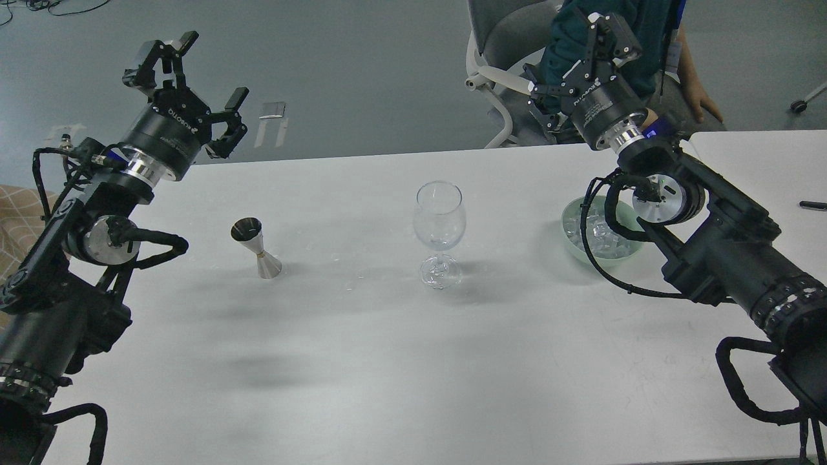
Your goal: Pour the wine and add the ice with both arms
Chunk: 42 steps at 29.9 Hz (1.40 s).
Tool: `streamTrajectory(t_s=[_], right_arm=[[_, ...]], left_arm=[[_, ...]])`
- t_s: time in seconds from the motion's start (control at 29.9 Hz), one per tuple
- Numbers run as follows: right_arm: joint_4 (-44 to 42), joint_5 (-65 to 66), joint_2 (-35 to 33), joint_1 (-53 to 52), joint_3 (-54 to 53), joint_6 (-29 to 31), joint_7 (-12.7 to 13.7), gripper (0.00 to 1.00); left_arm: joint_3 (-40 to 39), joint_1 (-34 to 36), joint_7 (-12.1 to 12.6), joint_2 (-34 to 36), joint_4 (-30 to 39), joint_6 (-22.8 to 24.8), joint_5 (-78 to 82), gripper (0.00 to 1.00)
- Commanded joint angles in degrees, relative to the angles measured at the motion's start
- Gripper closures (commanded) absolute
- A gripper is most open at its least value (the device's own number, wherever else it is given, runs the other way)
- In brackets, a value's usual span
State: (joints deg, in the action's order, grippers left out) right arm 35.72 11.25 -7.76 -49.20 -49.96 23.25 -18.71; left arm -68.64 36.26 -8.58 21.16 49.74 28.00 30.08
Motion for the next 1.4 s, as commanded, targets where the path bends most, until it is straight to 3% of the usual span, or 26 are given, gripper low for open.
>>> streamTrajectory(t_s=[0.0,0.53,0.87,0.97,1.14,1.37], right_arm=[[1.1,0.0,-1.2,0.8,-0.2,0.0,0.0,0.0],[1.1,0.5,-1.7,-1.4,0.4,-5.4,-0.4,0.0],[0.1,0.9,-4.9,-2.2,2.6,-5.6,-0.4,0.0],[0.1,0.9,-5.6,-2.1,2.7,-5.0,0.0,0.0],[0.7,1.0,-5.3,-1.6,3.0,-4.7,0.1,0.0],[0.5,1.1,-2.0,-2.0,3.0,-4.9,0.2,0.0]], left_arm=[[-0.1,0.2,0.0,-0.4,0.0,0.0,-0.6,0.02],[-0.2,0.2,0.7,-0.2,0.3,0.0,-0.7,0.02],[-1.2,0.5,0.1,-0.1,-0.5,0.0,-2.0,0.02],[-0.2,0.4,0.8,-0.2,-1.4,-2.6,-5.3,0.02],[-0.1,0.1,0.8,-1.6,-0.9,0.0,-5.6,0.02],[0.0,-0.3,0.9,-2.8,-0.6,0.0,-5.7,0.02]])
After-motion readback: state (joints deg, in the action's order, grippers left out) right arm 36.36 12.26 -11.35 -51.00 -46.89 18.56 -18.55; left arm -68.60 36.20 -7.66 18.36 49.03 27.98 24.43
